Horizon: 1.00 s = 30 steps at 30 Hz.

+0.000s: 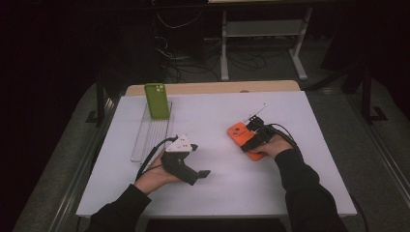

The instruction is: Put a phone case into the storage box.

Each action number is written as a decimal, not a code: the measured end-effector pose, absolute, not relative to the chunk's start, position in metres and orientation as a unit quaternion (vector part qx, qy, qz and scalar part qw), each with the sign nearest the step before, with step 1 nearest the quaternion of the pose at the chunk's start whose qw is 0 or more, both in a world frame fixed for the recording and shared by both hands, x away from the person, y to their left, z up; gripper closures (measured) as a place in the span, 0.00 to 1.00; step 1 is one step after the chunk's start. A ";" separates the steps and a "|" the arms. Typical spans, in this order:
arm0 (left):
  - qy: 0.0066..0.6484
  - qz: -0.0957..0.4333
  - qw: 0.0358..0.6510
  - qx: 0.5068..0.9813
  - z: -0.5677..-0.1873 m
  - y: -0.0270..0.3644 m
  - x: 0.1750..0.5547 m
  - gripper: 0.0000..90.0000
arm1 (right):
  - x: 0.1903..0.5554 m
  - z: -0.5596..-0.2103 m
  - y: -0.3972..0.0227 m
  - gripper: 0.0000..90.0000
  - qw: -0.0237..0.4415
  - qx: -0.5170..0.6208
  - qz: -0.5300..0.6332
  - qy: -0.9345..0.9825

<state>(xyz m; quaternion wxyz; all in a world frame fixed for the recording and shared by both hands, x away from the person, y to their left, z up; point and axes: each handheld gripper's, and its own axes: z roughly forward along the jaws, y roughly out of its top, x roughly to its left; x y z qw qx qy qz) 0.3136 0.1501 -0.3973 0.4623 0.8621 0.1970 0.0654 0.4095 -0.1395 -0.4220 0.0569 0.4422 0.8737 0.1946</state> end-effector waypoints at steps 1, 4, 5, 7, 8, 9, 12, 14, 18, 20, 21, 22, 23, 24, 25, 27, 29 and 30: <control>0.198 0.065 0.459 0.864 -0.395 0.150 0.315 0.00 | 0.408 -0.419 -0.140 0.17 0.062 0.427 0.196 0.881; 0.183 0.064 0.444 0.875 -0.387 0.151 0.321 0.00 | 0.403 -0.411 -0.141 0.17 0.068 0.374 0.207 0.902; 0.181 0.062 0.443 0.876 -0.385 0.151 0.322 0.00 | 0.402 -0.409 -0.141 0.17 0.065 0.361 0.208 0.907; 0.171 0.065 0.440 0.879 -0.380 0.152 0.327 0.00 | 0.398 -0.405 -0.141 0.17 0.061 0.329 0.210 0.919; 0.170 0.062 0.441 0.879 -0.379 0.152 0.328 0.00 | 0.396 -0.403 -0.140 0.17 0.058 0.307 0.213 0.926; 0.167 0.063 0.439 0.881 -0.377 0.152 0.330 0.00 | 0.395 -0.402 -0.140 0.17 0.057 0.293 0.215 0.930; 0.161 0.057 0.440 0.882 -0.374 0.152 0.335 0.00 | 0.391 -0.398 -0.137 0.17 0.056 0.259 0.213 0.940; 0.152 0.056 0.433 0.887 -0.373 0.152 0.338 0.00 | 0.388 -0.395 -0.135 0.17 0.055 0.242 0.217 0.944; 0.133 0.057 0.420 0.896 -0.372 0.148 0.340 0.00 | 0.384 -0.389 -0.131 0.17 0.052 0.213 0.226 0.949; 0.119 0.056 0.411 0.902 -0.371 0.145 0.341 0.00 | 0.380 -0.386 -0.126 0.17 0.047 0.194 0.231 0.952; 0.112 0.056 0.407 0.905 -0.371 0.144 0.342 0.00 | 0.379 -0.385 -0.124 0.17 0.046 0.183 0.232 0.954; 0.107 0.054 0.405 0.906 -0.370 0.143 0.343 0.00 | 0.377 -0.384 -0.122 0.17 0.046 0.174 0.232 0.956; 0.102 0.054 0.401 0.909 -0.369 0.142 0.344 0.00 | 0.374 -0.383 -0.119 0.17 0.045 0.164 0.234 0.957; 0.096 0.054 0.399 0.910 -0.367 0.141 0.346 0.00 | 0.372 -0.382 -0.117 0.17 0.044 0.156 0.233 0.959; 0.091 0.053 0.394 0.913 -0.366 0.140 0.347 0.00 | 0.370 -0.381 -0.114 0.17 0.043 0.148 0.232 0.960; 0.080 0.046 0.388 0.917 -0.365 0.137 0.349 0.00 | 0.367 -0.380 -0.110 0.17 0.040 0.134 0.231 0.963; 0.065 0.046 0.382 0.920 -0.363 0.134 0.352 0.00 | 0.364 -0.378 -0.107 0.17 0.036 0.120 0.228 0.966; 0.060 0.045 0.380 0.922 -0.363 0.133 0.354 0.00 | 0.363 -0.377 -0.105 0.17 0.034 0.115 0.226 0.967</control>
